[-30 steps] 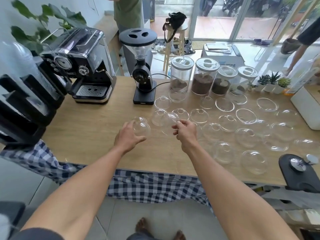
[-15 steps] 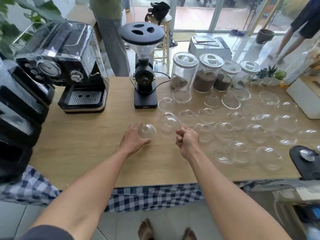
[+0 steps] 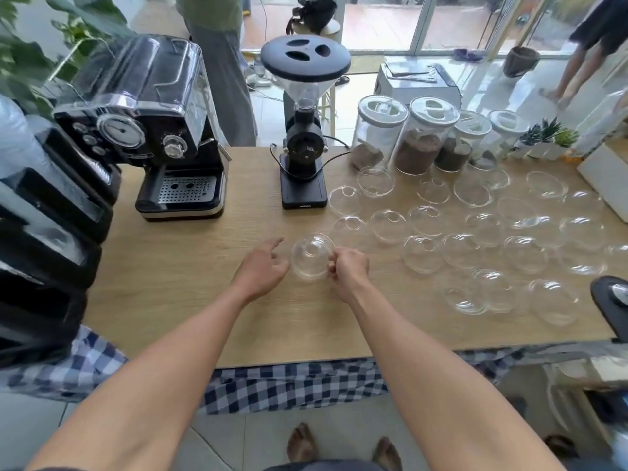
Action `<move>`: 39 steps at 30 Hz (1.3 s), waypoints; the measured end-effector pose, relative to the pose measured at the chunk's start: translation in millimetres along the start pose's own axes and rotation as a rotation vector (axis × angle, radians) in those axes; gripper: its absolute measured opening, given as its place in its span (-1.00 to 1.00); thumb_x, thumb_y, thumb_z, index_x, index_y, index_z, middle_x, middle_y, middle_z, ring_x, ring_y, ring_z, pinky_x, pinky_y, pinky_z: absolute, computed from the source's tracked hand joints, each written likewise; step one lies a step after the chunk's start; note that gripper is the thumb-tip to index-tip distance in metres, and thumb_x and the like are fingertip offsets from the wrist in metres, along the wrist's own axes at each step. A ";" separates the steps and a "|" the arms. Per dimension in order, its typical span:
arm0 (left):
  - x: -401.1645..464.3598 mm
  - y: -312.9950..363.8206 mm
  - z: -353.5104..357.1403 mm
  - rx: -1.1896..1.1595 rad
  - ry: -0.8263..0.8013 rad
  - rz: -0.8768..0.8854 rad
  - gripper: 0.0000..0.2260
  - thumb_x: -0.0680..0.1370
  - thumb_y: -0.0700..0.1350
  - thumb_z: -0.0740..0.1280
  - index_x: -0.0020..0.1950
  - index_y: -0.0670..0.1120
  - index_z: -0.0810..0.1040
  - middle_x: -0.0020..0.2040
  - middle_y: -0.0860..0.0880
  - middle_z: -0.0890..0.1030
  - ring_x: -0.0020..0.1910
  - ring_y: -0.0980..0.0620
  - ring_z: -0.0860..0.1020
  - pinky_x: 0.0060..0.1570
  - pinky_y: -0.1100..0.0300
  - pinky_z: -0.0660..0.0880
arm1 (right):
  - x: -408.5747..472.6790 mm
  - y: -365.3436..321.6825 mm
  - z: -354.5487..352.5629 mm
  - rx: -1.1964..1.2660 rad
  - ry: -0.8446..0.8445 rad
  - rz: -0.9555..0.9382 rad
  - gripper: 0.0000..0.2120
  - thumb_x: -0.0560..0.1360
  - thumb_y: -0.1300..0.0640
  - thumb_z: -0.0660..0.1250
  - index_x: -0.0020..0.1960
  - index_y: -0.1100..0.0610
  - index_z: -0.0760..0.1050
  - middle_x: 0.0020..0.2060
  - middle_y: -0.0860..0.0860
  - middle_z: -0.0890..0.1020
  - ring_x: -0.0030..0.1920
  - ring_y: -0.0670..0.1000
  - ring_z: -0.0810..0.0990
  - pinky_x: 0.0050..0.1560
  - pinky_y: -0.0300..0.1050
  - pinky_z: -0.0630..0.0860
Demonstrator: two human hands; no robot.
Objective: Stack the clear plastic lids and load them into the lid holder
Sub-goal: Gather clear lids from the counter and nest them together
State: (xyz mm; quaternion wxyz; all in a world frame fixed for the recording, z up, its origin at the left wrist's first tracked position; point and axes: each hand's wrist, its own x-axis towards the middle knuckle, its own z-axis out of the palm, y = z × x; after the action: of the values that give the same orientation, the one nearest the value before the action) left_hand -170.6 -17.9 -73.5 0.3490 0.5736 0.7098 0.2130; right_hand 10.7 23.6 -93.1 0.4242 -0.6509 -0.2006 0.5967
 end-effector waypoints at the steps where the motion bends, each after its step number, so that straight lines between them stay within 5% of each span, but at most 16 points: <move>1: 1.4 1.6 0.5 -0.002 0.003 0.008 -0.42 0.54 -0.06 0.35 0.58 0.04 0.35 0.37 -0.04 0.56 0.28 0.02 0.55 0.27 0.10 0.49 | 1.2 2.3 1.4 -0.041 0.023 -0.022 -0.83 0.53 0.38 0.22 -0.05 0.21 0.56 -0.40 0.07 0.53 -0.51 -0.06 0.44 -0.54 -0.23 0.34; 6: 6.7 8.1 4.4 0.014 0.032 0.018 -0.46 0.56 0.05 0.34 0.55 0.04 0.38 0.43 -0.06 0.52 0.35 0.00 0.52 0.34 -0.08 0.49 | 4.9 5.7 -1.8 -0.194 0.101 -0.095 -0.91 0.59 0.21 0.28 -0.03 0.15 0.56 -0.39 0.08 0.62 -0.42 0.00 0.57 -0.27 -0.06 0.55; 10: 16.0 20.7 7.3 0.049 0.072 0.064 -0.47 0.56 0.15 0.35 0.50 0.04 0.43 0.41 -0.03 0.54 0.35 -0.02 0.52 0.32 -0.09 0.50 | 5.3 -4.4 -13.9 -0.253 0.141 -0.176 -0.94 0.62 0.18 0.26 0.01 0.13 0.51 -0.22 0.12 0.66 -0.37 0.01 0.58 -0.33 -0.14 0.45; 14: 25.8 46.6 15.1 0.092 0.082 0.128 -0.49 0.58 0.08 0.37 0.52 0.00 0.44 0.44 -0.06 0.54 0.41 -0.07 0.50 0.37 -0.05 0.46 | 7.4 -24.9 -34.2 -0.353 0.150 -0.315 -0.95 0.60 0.16 0.29 -0.01 0.07 0.53 -0.17 -0.01 0.65 -0.10 0.12 0.71 -0.12 -0.05 0.59; 19: 39.4 83.0 31.4 0.147 0.061 0.219 -0.45 0.57 0.05 0.41 0.53 -0.03 0.43 0.50 -0.02 0.49 0.48 -0.05 0.44 0.43 -0.04 0.41 | 21.0 -62.5 -72.3 -0.700 0.164 -0.567 -0.80 0.64 0.14 0.30 0.22 0.14 0.58 0.07 0.06 0.66 0.06 0.06 0.63 0.06 -0.10 0.50; 24: 52.3 108.6 56.7 0.216 0.050 0.233 -0.52 0.53 0.03 0.48 0.42 0.02 0.50 0.44 0.00 0.53 0.39 -0.05 0.51 0.29 -0.03 0.51 | 58.1 -98.1 -97.9 -1.088 0.112 -0.658 -0.73 0.61 0.11 0.39 0.28 0.15 0.59 0.26 0.13 0.57 0.32 0.15 0.50 0.30 0.04 0.48; 33: 68.2 129.3 98.3 0.395 0.122 0.127 -0.65 0.48 0.13 0.50 0.16 -0.02 0.59 0.37 -0.01 0.53 0.34 -0.06 0.50 0.31 0.01 0.34 | 98.6 -116.4 -117.8 -1.428 -0.072 -0.678 -0.64 0.54 -0.03 0.42 0.30 0.06 0.59 0.38 0.11 0.48 0.39 0.19 0.43 0.43 0.11 0.29; 39: 67.1 136.1 108.7 0.382 0.206 0.099 -0.70 0.45 0.20 0.47 -0.01 0.04 0.54 0.28 0.04 0.56 0.35 -0.02 0.48 0.46 -0.01 0.09 | 105.8 -130.5 -122.6 -1.379 -0.181 -0.702 -0.72 0.48 -0.07 0.42 0.11 0.05 0.60 0.27 0.08 0.55 0.31 0.18 0.50 0.39 0.09 0.28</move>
State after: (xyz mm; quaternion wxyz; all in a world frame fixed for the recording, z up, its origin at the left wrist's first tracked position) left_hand -6.2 70.3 -67.0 0.1484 0.6388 0.7401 0.1490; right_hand 180.7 139.5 -62.8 0.0695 -0.6150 -0.7544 0.2186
